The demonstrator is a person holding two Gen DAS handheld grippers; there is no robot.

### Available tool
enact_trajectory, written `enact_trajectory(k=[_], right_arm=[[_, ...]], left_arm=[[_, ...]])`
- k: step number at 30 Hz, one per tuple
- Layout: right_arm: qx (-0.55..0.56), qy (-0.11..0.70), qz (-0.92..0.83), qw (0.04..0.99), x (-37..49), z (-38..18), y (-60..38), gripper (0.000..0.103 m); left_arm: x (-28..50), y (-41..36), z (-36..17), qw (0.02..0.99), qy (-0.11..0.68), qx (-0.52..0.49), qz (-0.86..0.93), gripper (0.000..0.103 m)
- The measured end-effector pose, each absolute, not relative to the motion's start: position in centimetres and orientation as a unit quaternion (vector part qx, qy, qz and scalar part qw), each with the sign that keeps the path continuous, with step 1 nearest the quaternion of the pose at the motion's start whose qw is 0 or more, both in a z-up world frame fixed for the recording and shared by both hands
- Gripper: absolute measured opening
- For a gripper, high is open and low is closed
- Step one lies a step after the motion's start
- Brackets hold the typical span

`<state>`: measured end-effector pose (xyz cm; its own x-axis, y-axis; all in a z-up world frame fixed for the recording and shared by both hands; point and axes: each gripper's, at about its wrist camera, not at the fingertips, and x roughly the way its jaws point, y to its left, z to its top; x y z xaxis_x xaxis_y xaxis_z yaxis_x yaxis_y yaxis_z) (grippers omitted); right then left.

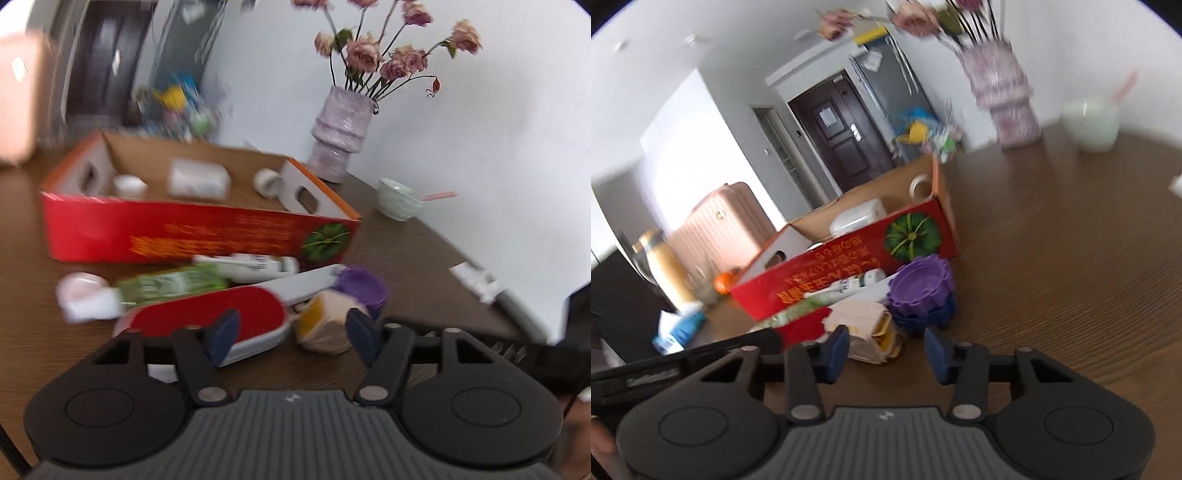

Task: Organize rigid objects
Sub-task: 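Grasp the beige paper cube with left gripper while right grasps the purple cap, then lift the beige cube and purple cap up off the table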

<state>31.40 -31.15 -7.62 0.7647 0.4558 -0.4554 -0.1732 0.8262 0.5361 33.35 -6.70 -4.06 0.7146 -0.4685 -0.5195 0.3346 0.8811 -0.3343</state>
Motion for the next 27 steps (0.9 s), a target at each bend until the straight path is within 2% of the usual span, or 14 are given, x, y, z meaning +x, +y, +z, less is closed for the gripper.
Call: enact_trajectory(k=[2, 9, 21, 23, 25, 27], right_arm=[[0.254, 0.305, 0.178, 0.901, 32.7, -7.9, -31.2, 0.029], [0.308, 0.314, 0.193, 0.877, 34.8, -9.2, -31.7, 0.022], [0.240, 0.346, 0.299, 0.856, 28.8, -8.4, -28.3, 0.020], [0.216, 0.350, 0.320, 0.853, 27.7, -8.4, -26.8, 0.020], [0.190, 0.352, 0.329, 0.856, 26.9, -8.1, -25.3, 0.020], [0.169, 0.352, 0.336, 0.857, 26.3, -8.0, -24.0, 0.019]], left_arm=[[35.0, -7.5, -4.3, 0.908, 0.325, -0.123, -0.233, 0.051], [37.0, -8.9, -5.7, 0.893, 0.352, -0.141, -0.241, 0.030], [28.4, -5.4, -5.4, 0.907, 0.325, -0.109, -0.243, 0.029], [26.9, -4.4, -5.6, 0.912, 0.316, -0.102, -0.243, 0.032], [25.8, -3.6, -5.5, 0.917, 0.309, -0.086, -0.236, 0.039], [24.9, -2.8, -5.5, 0.924, 0.308, -0.076, -0.212, 0.060]])
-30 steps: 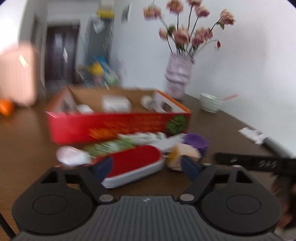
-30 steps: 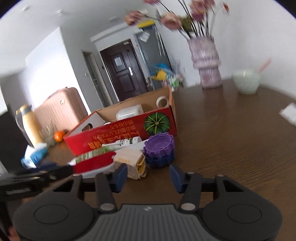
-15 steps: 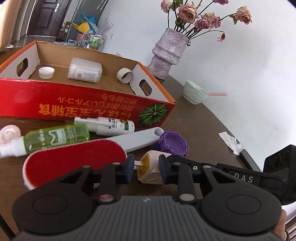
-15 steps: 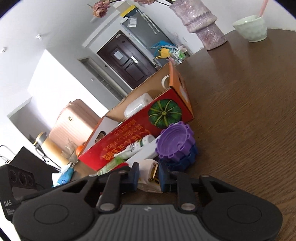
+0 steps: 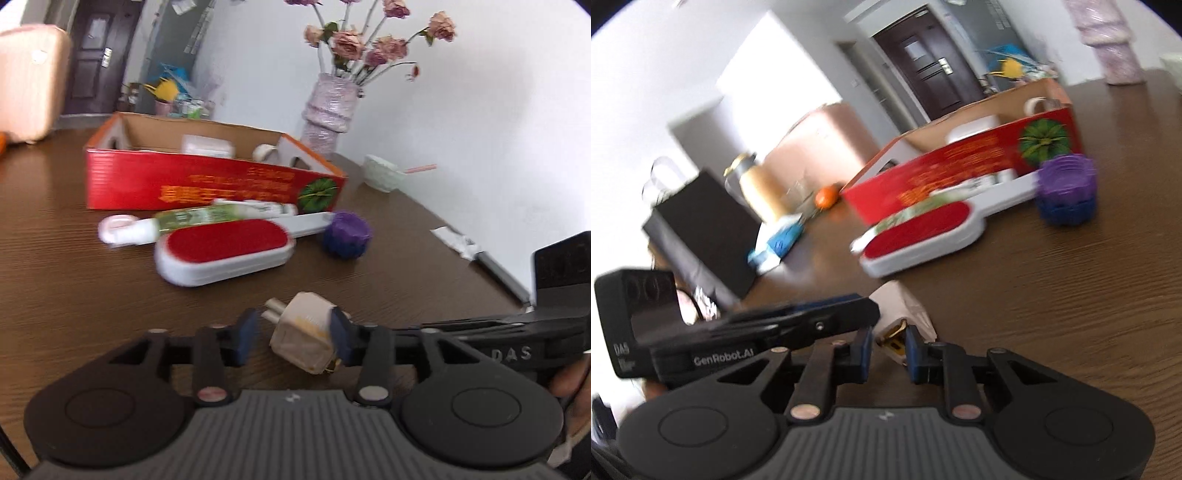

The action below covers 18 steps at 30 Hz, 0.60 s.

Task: Organize rigid objects
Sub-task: 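Lift the beige cube and purple cap up off the table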

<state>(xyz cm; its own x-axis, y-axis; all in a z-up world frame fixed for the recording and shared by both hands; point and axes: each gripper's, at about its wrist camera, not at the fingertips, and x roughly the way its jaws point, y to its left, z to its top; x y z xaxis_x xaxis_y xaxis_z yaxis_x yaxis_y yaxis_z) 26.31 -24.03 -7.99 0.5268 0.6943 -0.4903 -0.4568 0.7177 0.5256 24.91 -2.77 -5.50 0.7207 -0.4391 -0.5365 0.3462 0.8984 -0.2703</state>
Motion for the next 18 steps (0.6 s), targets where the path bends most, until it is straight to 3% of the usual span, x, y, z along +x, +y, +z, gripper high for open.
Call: enact_trajectory(k=[6, 8, 10, 15, 17, 18], right_arm=[[0.130, 0.349, 0.351, 0.859, 24.5, -7.4, -22.5, 0.021], [0.133, 0.343, 0.322, 0.872, 24.4, -7.0, -23.9, 0.030], [0.143, 0.335, 0.291, 0.885, 24.4, -6.8, -25.8, 0.033], [0.136, 0.306, 0.158, 0.929, 24.9, -5.9, -30.7, 0.045], [0.129, 0.289, 0.120, 0.941, 25.1, -5.5, -32.0, 0.068], [0.123, 0.278, 0.102, 0.947, 25.2, -5.3, -32.7, 0.074]], left_arm=[[24.2, -0.9, -5.4, 0.926, 0.320, -0.103, -0.171, 0.085], [24.1, -1.3, -5.0, 0.927, 0.311, -0.103, -0.180, 0.089], [23.9, -2.5, -4.8, 0.934, 0.294, -0.081, -0.187, 0.102], [24.7, -5.9, -5.3, 0.935, 0.296, -0.049, -0.192, 0.103], [25.1, -6.7, -5.9, 0.937, 0.299, -0.038, -0.177, 0.101], [25.6, -6.8, -6.3, 0.938, 0.307, -0.025, -0.159, 0.096]])
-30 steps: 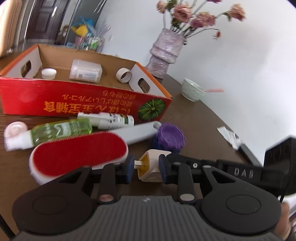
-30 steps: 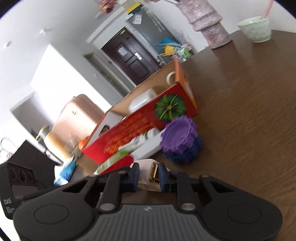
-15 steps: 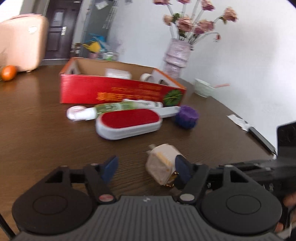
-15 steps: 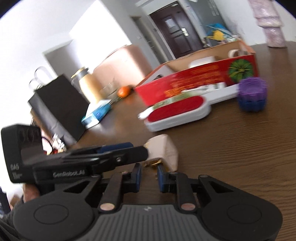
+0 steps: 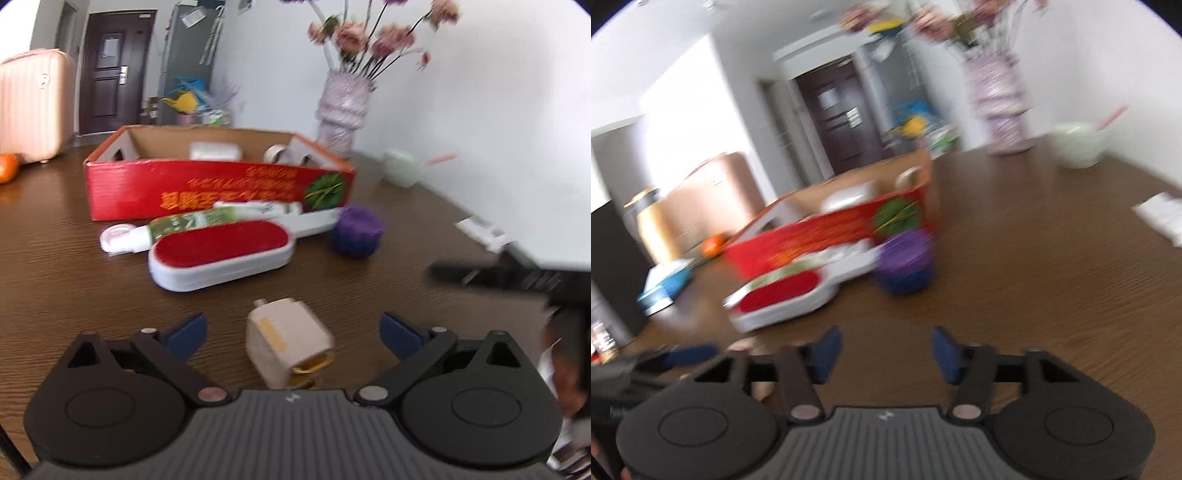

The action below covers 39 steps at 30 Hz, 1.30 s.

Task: Organize rigid objects
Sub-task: 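Lift the beige cube and purple cap up off the table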

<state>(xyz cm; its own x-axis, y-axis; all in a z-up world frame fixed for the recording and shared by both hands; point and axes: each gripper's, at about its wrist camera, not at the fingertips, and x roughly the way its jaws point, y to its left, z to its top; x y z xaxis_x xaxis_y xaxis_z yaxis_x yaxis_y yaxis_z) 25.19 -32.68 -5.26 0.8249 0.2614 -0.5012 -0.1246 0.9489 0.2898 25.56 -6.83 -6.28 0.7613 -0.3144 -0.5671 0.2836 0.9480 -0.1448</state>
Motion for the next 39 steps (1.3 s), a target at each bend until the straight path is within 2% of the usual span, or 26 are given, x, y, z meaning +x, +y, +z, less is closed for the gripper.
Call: enact_trajectory(k=[1, 4, 6, 8, 9, 15, 17, 19, 20, 28, 39], right_arm=[[0.118, 0.267, 0.090, 0.952, 25.3, -5.1, -33.0, 0.082], [0.090, 0.241, 0.069, 0.964, 26.3, -4.7, -33.3, 0.086], [0.067, 0.236, 0.068, 0.967, 28.0, -4.7, -32.8, 0.087], [0.050, 0.234, 0.080, 0.968, 30.1, -4.7, -31.6, 0.087], [0.043, 0.237, 0.088, 0.967, 31.1, -4.6, -30.9, 0.087], [-0.032, 0.278, 0.097, 0.955, 36.1, -5.8, -26.3, 0.084], [-0.031, 0.294, 0.087, 0.951, 36.8, -6.4, -26.3, 0.077], [-0.002, 0.301, 0.097, 0.949, 36.8, -6.8, -27.0, 0.058], [0.016, 0.302, 0.102, 0.948, 36.8, -6.8, -27.4, 0.054], [0.025, 0.269, 0.099, 0.958, 34.5, -5.6, -27.6, 0.054], [-0.019, 0.250, 0.170, 0.953, 24.1, -4.6, -25.9, 0.054]], left_arm=[[25.8, -6.7, -6.6, 0.940, 0.311, -0.015, -0.142, 0.091], [26.3, -4.4, -6.9, 0.939, 0.318, -0.036, -0.124, 0.076], [26.7, -3.2, -7.1, 0.938, 0.324, -0.053, -0.111, 0.052], [26.9, -3.2, -7.1, 0.939, 0.323, -0.046, -0.110, 0.036], [27.0, -3.5, -7.1, 0.940, 0.320, -0.037, -0.114, 0.034], [27.3, -3.9, -7.3, 0.941, 0.313, -0.040, -0.125, 0.034], [27.3, -3.7, -7.3, 0.941, 0.312, -0.047, -0.126, 0.033], [27.4, -3.7, -7.3, 0.941, 0.311, -0.051, -0.127, 0.033], [27.4, -3.7, -7.3, 0.941, 0.309, -0.052, -0.127, 0.032], [27.1, -3.4, -7.1, 0.945, 0.299, -0.054, -0.118, 0.032], [23.2, -1.6, -5.4, 0.962, 0.260, -0.042, -0.067, 0.032]])
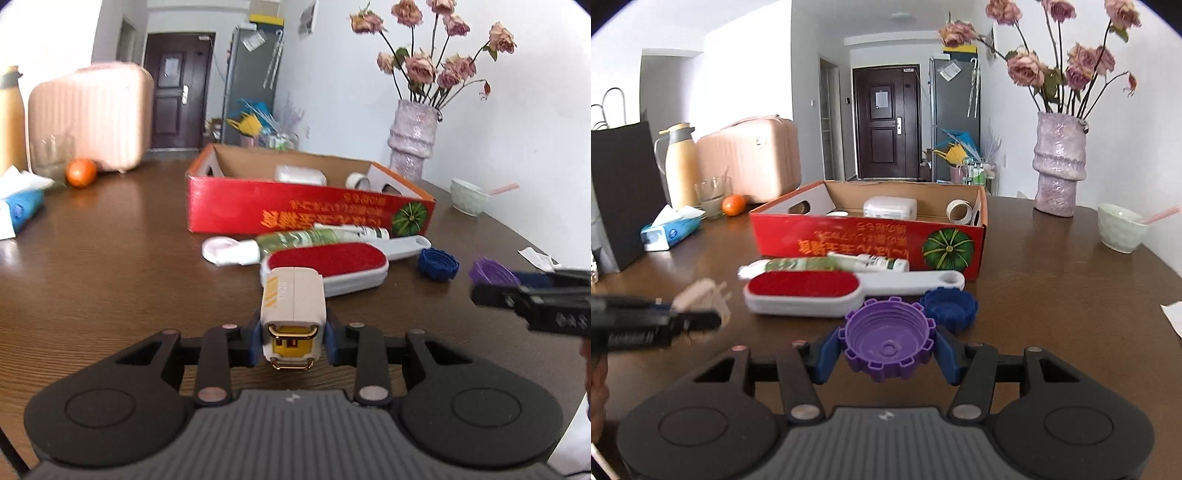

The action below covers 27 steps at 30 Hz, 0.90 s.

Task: Organize rigid objects
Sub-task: 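Lift the beige cube and purple cap up off the table, then carry both items over the red box and open both grippers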

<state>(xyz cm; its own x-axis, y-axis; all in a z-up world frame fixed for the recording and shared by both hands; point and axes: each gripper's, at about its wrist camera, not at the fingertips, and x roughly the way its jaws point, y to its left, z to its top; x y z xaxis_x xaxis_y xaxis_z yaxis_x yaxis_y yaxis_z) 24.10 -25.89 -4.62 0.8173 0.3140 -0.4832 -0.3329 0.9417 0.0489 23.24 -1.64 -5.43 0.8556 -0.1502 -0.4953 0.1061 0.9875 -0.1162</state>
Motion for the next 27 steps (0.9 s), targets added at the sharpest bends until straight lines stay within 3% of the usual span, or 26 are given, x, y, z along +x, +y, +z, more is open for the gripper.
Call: enact_trajectory(k=[18, 27], right_arm=[[0.016, 0.180, 0.152, 0.972, 16.8, -1.4, -27.3, 0.054], [0.034, 0.144, 0.161, 0.976, 20.6, 3.7, -28.3, 0.054]], left_arm=[[16.9, -0.5, -0.6, 0.980, 0.182, -0.045, -0.062, 0.032], [21.8, 1.1, 6.0, 0.983, 0.145, -0.051, -0.096, 0.032]])
